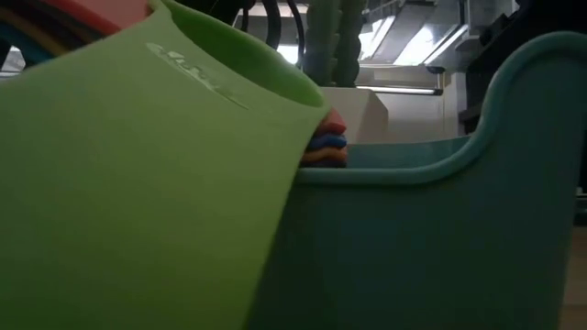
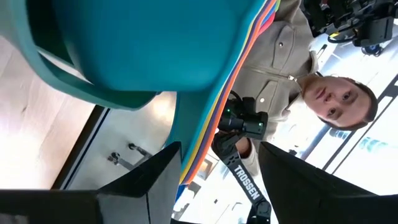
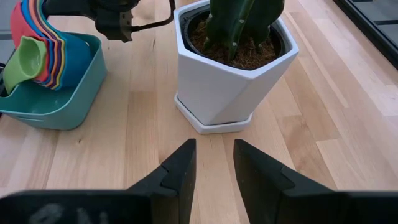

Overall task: Nest measuring cups in basket
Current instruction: Put the nested measuring cups into the green bin, then return to Home Position

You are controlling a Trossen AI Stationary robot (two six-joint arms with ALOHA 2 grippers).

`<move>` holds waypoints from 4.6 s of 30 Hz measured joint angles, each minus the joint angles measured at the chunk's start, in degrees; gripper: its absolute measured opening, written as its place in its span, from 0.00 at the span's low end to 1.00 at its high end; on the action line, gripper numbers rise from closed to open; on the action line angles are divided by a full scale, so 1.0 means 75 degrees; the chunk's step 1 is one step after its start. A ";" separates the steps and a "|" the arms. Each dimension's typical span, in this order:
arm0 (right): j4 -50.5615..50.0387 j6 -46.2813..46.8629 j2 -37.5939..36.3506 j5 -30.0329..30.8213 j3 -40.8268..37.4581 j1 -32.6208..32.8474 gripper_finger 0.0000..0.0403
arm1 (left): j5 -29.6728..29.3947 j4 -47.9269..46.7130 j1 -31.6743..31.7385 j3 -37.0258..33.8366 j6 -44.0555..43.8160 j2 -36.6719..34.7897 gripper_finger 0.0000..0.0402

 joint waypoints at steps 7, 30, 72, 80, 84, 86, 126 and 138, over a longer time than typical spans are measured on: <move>0.0000 0.0000 0.0000 0.0000 0.0000 0.0001 0.28 | 0.0000 0.0000 -0.0024 0.0000 0.0003 0.0000 0.52; 0.0000 0.0023 0.0000 -0.0003 0.0000 0.0000 0.28 | -0.0064 0.0001 -0.0181 0.0000 0.0553 -0.0001 0.52; 0.0064 0.0022 0.0061 -0.0184 -0.0003 0.0000 0.28 | -0.6541 -0.4482 0.1857 -0.0956 1.3064 -0.6369 0.52; 0.0066 0.0006 0.0061 -0.0189 -0.0003 0.0002 0.28 | -0.6936 -0.6938 0.1924 -0.0956 1.3893 -0.8861 0.52; 0.0067 0.0015 0.0061 -0.0192 -0.0003 0.0002 0.28 | -0.7909 -0.8205 0.1545 -0.0956 1.4061 -1.0112 0.52; 0.0067 0.0023 0.0061 -0.0192 -0.0003 0.0002 0.28 | -0.8589 -0.8711 0.1285 -0.0956 1.4063 -1.0584 0.52; 0.0137 0.0003 0.0061 -0.0198 -0.0003 -0.0001 0.28 | -1.0047 -0.7548 0.0562 -0.5401 1.4526 -1.4959 0.52; 0.0130 -0.0003 0.0058 -0.0192 0.0000 0.0002 0.28 | -1.0583 -0.5514 0.0699 -0.6563 1.4708 -1.4850 0.52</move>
